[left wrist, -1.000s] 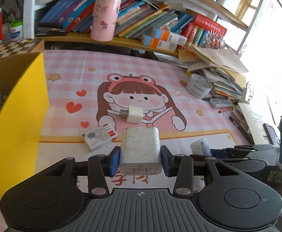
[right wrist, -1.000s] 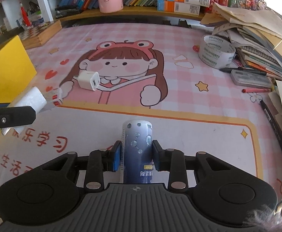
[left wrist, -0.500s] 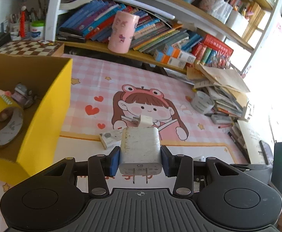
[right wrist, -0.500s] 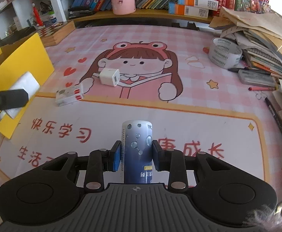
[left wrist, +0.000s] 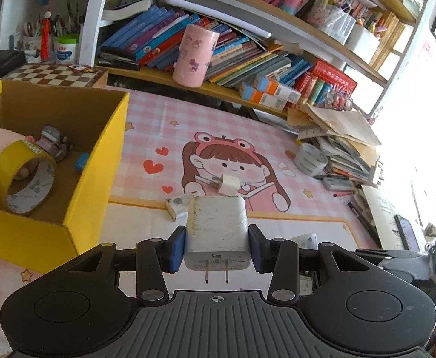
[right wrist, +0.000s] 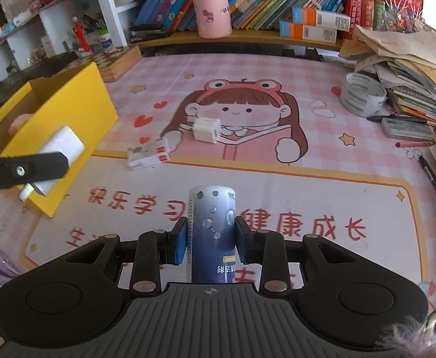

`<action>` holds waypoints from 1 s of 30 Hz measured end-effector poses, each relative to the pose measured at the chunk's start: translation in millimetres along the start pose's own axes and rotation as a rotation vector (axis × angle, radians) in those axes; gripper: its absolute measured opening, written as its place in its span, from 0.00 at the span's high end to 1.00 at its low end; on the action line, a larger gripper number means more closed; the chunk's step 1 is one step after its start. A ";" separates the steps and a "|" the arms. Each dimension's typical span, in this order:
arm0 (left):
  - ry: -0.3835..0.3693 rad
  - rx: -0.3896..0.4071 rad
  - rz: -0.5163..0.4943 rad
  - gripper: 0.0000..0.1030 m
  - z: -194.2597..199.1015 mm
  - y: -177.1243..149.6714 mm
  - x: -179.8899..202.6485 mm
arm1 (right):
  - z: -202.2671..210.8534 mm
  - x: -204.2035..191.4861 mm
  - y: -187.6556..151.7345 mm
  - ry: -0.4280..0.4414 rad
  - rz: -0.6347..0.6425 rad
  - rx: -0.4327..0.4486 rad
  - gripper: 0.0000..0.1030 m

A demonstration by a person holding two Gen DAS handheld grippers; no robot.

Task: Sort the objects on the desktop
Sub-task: 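Lift and carry the charger with left tool while right tool carries the spray bottle to the box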

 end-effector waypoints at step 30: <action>-0.071 -0.054 -0.028 0.59 123.7 -74.8 -61.2 | 85.2 -128.1 -89.2 -0.042 -0.052 0.005 0.71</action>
Point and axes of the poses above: each gripper's, at about its wrist camera, not at the fingertips, and z roughly against the way its jaws point, x to its right, y to its top, the point moved 5 cm from there along -z, roughly the way its jaws point, and after that the axes turned 9 degrees about -y, right-handed, at the moved point
